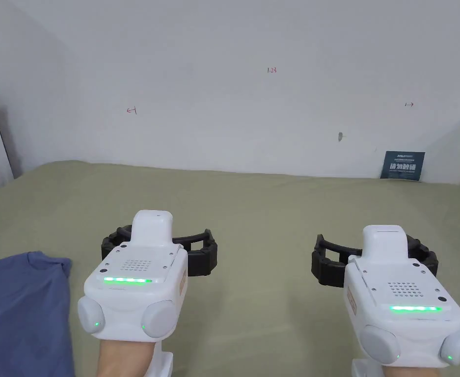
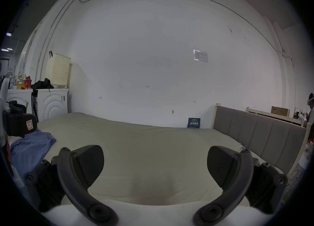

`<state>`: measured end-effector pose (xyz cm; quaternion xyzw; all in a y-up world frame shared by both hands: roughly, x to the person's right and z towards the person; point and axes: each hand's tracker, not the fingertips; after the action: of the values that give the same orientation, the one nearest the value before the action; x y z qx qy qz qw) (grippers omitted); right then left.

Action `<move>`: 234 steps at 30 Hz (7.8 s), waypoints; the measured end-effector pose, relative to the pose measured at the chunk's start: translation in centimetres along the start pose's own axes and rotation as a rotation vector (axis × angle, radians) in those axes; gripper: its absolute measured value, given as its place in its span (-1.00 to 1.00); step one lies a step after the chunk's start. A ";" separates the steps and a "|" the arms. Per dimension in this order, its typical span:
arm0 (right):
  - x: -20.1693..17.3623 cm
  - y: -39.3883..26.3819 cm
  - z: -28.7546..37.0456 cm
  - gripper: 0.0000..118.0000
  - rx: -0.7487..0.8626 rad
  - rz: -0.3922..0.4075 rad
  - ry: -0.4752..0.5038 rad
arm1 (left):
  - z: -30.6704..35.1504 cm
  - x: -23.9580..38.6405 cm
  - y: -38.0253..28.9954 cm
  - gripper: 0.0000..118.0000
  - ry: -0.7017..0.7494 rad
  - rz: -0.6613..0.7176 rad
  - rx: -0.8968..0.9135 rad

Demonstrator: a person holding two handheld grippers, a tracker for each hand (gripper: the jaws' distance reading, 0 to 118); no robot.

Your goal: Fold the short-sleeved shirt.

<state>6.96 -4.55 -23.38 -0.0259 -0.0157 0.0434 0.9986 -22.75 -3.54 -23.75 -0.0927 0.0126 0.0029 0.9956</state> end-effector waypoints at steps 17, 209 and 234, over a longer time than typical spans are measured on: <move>-0.1 0.0 -0.1 1.00 -0.002 -0.010 0.011 | -0.1 -0.2 -0.2 1.00 0.006 0.001 0.000; -18.5 -4.7 -6.3 -0.99 -0.281 0.052 0.399 | -14.4 -27.5 -1.3 -0.98 0.194 0.107 -0.647; 12.7 -7.6 -2.8 -0.99 -0.344 -0.051 -0.163 | -23.9 26.8 -3.7 -0.98 -0.635 -0.124 -0.741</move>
<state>20.33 -11.19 -25.44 -0.1923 -0.1043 0.0169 0.9756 3.51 -11.54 -47.24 -0.4356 -0.2989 -0.0241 0.8488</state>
